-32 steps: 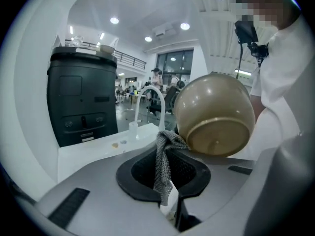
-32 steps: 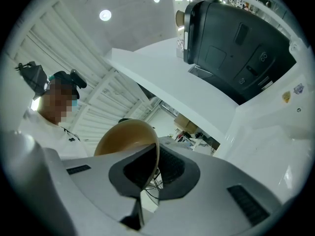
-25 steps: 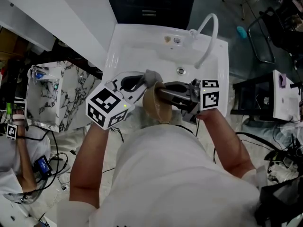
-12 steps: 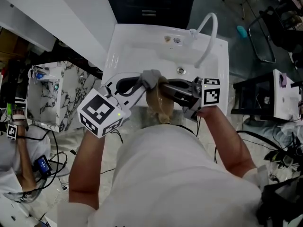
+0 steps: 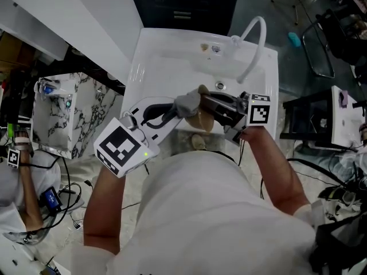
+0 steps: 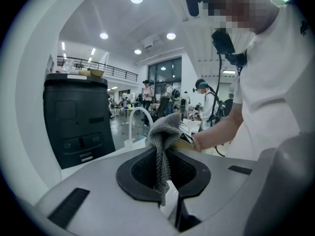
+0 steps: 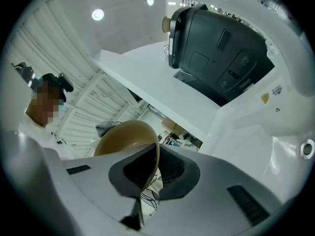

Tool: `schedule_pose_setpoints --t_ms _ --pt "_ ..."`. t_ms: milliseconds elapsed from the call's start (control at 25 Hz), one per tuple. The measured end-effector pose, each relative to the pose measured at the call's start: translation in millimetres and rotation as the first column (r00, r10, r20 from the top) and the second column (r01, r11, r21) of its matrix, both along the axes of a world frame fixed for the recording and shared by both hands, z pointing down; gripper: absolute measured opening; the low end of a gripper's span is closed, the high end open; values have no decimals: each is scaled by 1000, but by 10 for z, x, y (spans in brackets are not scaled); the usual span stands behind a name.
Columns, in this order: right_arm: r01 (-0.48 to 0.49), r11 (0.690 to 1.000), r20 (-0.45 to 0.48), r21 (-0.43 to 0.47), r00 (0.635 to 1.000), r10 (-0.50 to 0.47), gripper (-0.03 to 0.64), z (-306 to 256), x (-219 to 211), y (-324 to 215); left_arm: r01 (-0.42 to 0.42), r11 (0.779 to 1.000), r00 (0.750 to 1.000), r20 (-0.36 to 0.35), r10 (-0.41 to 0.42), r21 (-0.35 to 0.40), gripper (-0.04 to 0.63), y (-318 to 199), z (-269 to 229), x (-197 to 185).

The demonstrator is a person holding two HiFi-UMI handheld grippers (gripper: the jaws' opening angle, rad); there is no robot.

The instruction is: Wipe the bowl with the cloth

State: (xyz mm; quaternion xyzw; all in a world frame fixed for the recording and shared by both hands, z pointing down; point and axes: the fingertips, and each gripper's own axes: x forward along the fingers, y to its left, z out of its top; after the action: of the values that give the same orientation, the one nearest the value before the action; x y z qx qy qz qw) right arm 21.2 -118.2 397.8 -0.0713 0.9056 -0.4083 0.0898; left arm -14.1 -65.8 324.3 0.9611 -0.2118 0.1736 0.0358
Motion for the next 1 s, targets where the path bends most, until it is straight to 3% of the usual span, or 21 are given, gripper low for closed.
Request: schedule_pose_setpoints --t_ms 560,1000 --pt "-91 995 61 -50 994 94 20 -79 163 -208 -157 986 986 48 160 -50 35 346 269 301" --pt "-65 997 130 -35 989 70 20 -281 132 -181 -149 982 982 94 161 -119 35 262 589 288"
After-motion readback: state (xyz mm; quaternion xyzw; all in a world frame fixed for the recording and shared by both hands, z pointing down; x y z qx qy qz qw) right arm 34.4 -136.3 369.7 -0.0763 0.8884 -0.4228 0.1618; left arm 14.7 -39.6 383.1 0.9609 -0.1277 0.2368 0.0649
